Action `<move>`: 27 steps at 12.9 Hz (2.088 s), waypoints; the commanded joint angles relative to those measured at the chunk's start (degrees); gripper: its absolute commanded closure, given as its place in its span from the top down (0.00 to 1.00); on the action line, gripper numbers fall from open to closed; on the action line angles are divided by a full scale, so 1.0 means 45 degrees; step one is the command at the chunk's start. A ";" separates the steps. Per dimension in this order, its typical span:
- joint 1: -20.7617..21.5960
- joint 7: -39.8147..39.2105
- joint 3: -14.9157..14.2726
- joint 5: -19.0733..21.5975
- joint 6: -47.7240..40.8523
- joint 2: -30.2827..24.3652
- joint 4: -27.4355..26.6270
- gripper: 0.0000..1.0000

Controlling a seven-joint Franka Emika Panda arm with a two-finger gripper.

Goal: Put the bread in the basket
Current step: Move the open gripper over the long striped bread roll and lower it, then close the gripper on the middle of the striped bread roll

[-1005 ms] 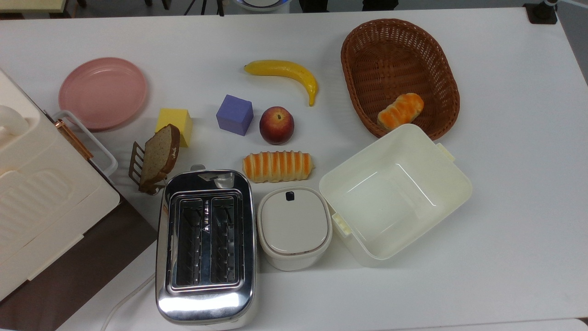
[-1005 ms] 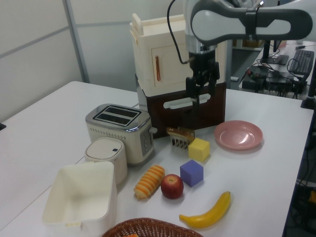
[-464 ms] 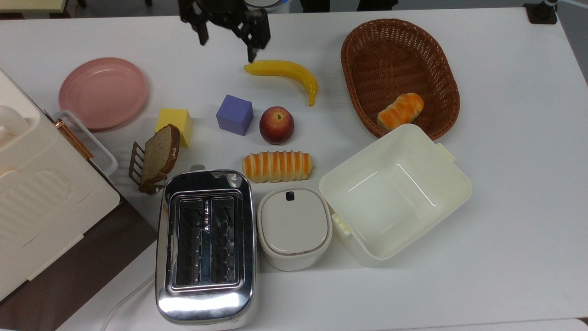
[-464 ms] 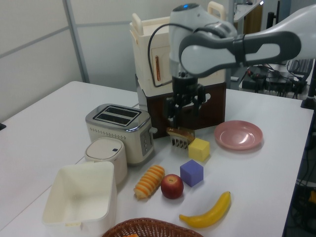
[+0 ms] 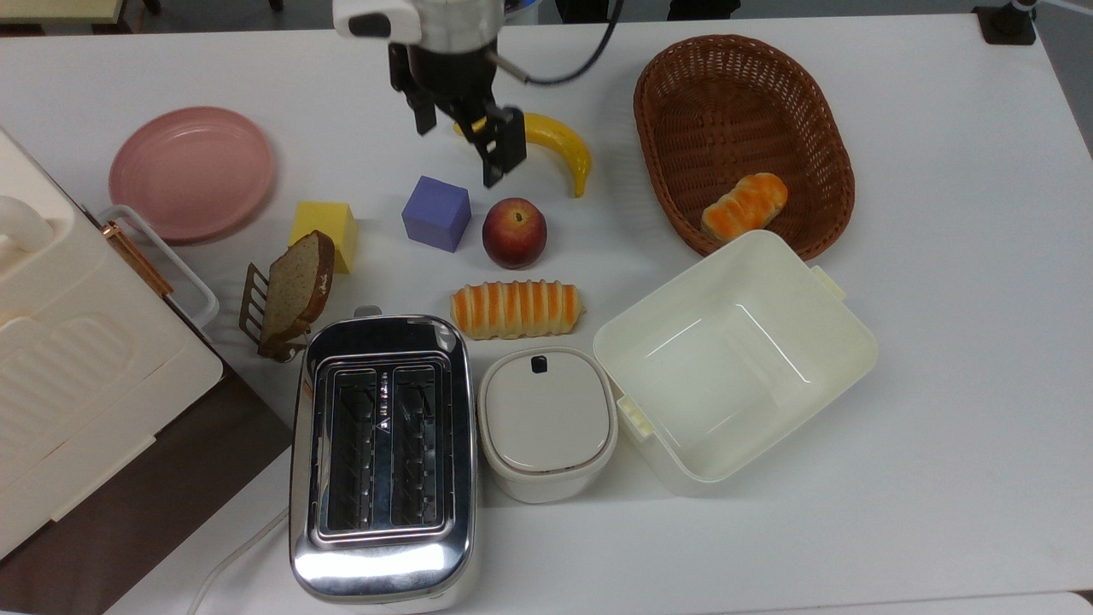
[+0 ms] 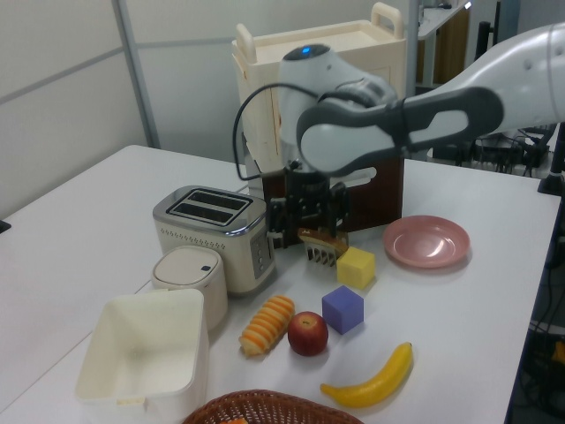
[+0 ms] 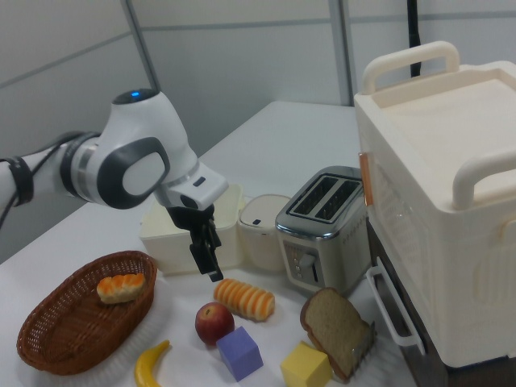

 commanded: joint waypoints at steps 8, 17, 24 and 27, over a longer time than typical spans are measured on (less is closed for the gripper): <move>0.0408 0.4193 -0.0095 0.0167 0.2916 0.1662 -0.0072 1.00; 0.0721 0.4231 -0.0095 0.0167 0.4203 0.2795 -0.0033 1.00; 0.0702 0.4193 -0.0056 0.0030 0.4674 0.3478 -0.0013 1.00; 0.0702 0.4193 -0.0037 0.0049 0.4830 0.3576 -0.0032 1.00</move>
